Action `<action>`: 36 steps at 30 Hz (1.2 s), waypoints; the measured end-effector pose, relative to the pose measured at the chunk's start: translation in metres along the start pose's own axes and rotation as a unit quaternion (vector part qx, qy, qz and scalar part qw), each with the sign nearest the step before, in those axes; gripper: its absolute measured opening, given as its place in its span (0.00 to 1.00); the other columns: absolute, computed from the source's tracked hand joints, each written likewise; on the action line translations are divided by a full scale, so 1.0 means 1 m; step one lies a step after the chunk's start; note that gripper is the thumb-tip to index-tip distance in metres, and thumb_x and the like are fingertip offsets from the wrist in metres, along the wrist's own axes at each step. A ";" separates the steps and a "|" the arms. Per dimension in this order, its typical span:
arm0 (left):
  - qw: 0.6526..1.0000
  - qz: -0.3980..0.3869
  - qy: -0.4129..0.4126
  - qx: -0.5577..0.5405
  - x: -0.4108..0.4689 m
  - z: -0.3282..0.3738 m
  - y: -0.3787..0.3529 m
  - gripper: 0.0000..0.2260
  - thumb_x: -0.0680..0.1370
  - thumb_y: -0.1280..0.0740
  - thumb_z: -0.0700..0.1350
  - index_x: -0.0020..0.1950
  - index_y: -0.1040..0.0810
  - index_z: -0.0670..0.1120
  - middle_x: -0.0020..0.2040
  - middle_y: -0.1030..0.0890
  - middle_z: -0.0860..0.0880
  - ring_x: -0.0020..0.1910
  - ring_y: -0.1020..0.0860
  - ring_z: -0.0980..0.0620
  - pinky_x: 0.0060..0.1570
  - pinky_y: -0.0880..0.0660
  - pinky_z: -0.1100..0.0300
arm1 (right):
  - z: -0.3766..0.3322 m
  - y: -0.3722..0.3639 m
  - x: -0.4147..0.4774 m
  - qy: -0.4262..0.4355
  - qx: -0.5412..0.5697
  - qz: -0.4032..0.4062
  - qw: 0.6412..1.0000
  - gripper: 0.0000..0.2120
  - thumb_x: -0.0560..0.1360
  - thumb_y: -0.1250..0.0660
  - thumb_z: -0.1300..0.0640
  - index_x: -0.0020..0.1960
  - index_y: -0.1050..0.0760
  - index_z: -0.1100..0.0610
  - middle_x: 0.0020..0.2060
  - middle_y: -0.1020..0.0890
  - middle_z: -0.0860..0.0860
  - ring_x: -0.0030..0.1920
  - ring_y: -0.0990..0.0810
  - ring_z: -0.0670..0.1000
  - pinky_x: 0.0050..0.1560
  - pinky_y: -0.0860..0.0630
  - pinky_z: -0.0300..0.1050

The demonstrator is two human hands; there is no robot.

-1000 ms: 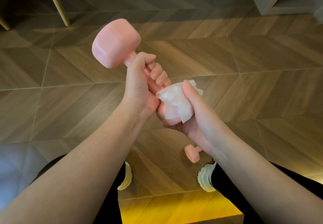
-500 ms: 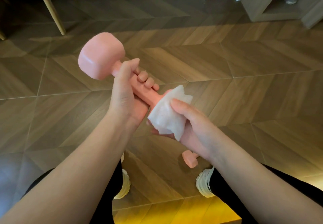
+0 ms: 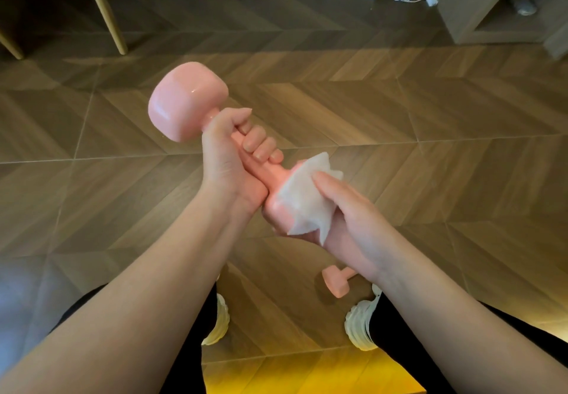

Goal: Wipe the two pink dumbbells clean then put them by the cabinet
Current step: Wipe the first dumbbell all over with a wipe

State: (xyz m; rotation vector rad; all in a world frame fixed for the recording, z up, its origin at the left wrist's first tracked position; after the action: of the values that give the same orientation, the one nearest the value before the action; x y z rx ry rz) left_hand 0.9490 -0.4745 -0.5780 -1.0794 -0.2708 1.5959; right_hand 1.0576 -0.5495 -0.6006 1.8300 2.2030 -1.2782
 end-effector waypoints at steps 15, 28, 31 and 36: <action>1.000 0.004 0.029 0.003 0.005 -0.015 0.001 0.16 0.77 0.41 0.43 0.30 0.40 0.49 0.22 0.42 0.53 0.20 0.43 0.54 0.23 0.38 0.63 | 0.000 0.005 -0.003 0.008 -0.048 0.031 0.998 0.24 0.79 0.37 0.45 0.69 0.28 0.58 0.59 0.16 0.55 0.56 0.17 0.52 0.56 0.20 0.51; 1.000 0.000 0.031 -0.003 0.004 -0.016 -0.001 0.16 0.77 0.41 0.43 0.30 0.40 0.49 0.22 0.42 0.53 0.20 0.43 0.53 0.23 0.38 0.63 | 0.000 0.003 -0.004 0.010 -0.046 0.077 0.996 0.30 0.72 0.36 0.41 0.68 0.28 0.58 0.60 0.17 0.59 0.52 0.18 0.53 0.49 0.22 0.50; 1.000 -0.012 0.017 -0.011 0.003 -0.015 -0.003 0.16 0.77 0.42 0.42 0.31 0.40 0.49 0.22 0.43 0.53 0.20 0.43 0.53 0.22 0.38 0.63 | 0.001 0.006 -0.004 -0.002 -0.008 0.070 0.998 0.24 0.77 0.40 0.42 0.63 0.24 0.58 0.57 0.16 0.59 0.51 0.19 0.54 0.50 0.23 0.53; 0.998 -0.055 -0.019 -0.013 -0.002 -0.009 -0.008 0.15 0.77 0.43 0.42 0.31 0.41 0.49 0.22 0.42 0.53 0.21 0.43 0.54 0.24 0.39 0.61 | 0.015 -0.003 -0.007 -0.092 0.078 -0.022 0.992 0.32 0.73 0.36 0.40 0.69 0.27 0.59 0.56 0.18 0.63 0.54 0.17 0.63 0.50 0.18 0.58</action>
State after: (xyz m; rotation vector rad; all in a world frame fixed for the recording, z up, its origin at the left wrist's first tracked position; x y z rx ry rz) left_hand 0.9609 -0.4762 -0.5764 -1.0372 -0.3723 1.5190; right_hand 1.0505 -0.5643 -0.6058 1.6405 2.1120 -1.6000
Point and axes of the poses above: each hand's wrist, its own x-axis towards the middle knuckle, its own y-axis out of the back of the hand, z = x × y, the point moved 8 cm from there along x, towards the middle knuckle
